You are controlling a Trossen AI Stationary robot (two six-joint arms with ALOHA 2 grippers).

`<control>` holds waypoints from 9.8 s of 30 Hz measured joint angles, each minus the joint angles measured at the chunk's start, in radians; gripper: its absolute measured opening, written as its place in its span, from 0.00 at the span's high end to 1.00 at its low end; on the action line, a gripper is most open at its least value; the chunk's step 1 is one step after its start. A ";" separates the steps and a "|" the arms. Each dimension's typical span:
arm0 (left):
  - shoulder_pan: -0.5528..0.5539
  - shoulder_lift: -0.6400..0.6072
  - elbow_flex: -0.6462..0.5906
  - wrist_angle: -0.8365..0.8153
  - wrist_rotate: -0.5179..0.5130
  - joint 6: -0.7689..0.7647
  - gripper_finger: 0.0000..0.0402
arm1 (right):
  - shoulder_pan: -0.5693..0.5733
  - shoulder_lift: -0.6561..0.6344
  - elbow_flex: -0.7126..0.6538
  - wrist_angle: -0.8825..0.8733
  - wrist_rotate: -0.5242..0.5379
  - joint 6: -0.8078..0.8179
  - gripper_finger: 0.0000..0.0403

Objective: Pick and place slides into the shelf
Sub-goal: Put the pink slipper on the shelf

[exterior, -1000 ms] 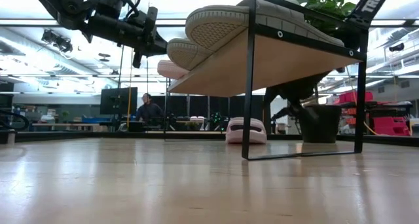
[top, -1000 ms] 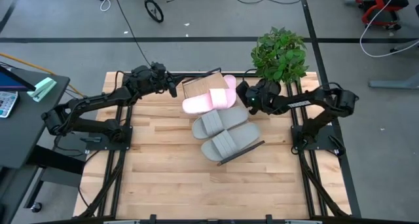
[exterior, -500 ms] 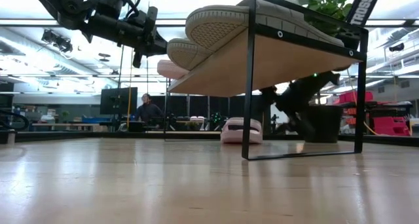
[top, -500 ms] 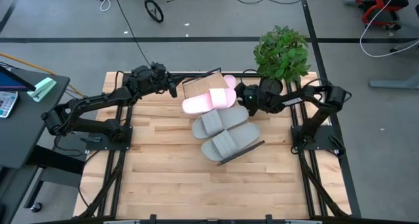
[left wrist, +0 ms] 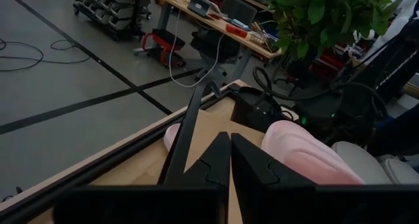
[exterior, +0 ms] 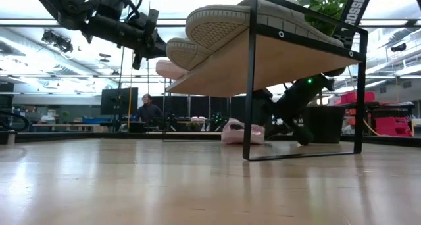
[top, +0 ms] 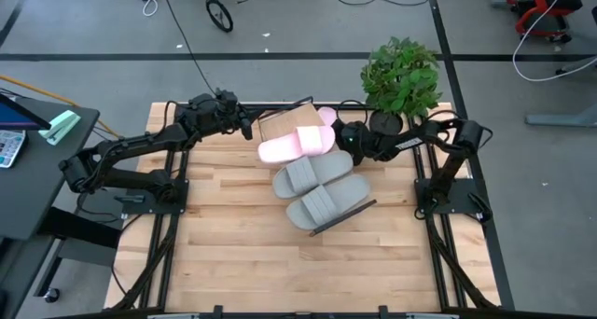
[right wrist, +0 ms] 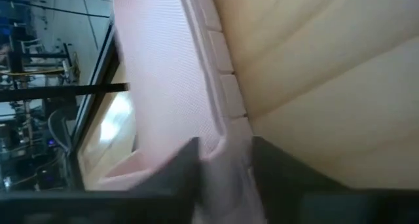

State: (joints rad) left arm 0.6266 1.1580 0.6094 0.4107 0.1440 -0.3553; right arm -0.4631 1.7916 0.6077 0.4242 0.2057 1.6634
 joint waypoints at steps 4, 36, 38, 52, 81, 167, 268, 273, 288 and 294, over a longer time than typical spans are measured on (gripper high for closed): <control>0.000 0.000 0.000 -0.001 0.000 0.000 0.98 | 0.011 0.001 0.003 -0.012 0.031 -0.013 0.94; 0.000 0.000 0.000 -0.024 0.000 0.003 0.95 | 0.066 -0.299 -0.012 -0.173 0.385 -0.325 0.94; 0.000 0.000 0.000 -0.025 0.000 0.003 0.96 | 0.073 -0.299 -0.011 -0.146 0.403 -0.411 0.94; 0.000 0.000 0.000 -0.028 0.000 0.002 0.94 | 0.114 -0.304 -0.010 -0.113 0.537 -0.895 0.94; 0.000 0.000 0.000 -0.037 0.000 0.001 0.98 | 0.154 -0.463 0.161 -0.169 0.712 -1.583 0.94; -0.080 0.009 -0.001 0.423 0.155 -0.255 0.83 | 0.263 -0.329 0.780 -0.747 -0.004 -1.768 0.81; -0.423 0.288 -0.141 0.742 -0.850 -0.621 0.83 | 0.263 -0.566 0.779 -0.901 -0.091 -1.555 0.67; -0.423 0.271 -0.142 0.739 -0.845 -0.562 0.83 | 0.264 -0.566 0.779 -0.901 -0.091 -1.561 0.67; -0.419 0.026 -0.142 0.358 -0.822 -0.498 0.83 | 0.263 -0.566 0.779 -0.902 -0.091 -1.571 0.67; -0.423 -0.010 -0.142 0.300 -0.823 -0.602 0.83 | 0.263 -0.566 0.779 -0.902 -0.091 -1.577 0.67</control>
State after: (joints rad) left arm 0.2035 1.1476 0.4675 0.7110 -0.6791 -0.9570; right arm -0.1996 1.2259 1.3869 -0.4782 0.1145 0.0860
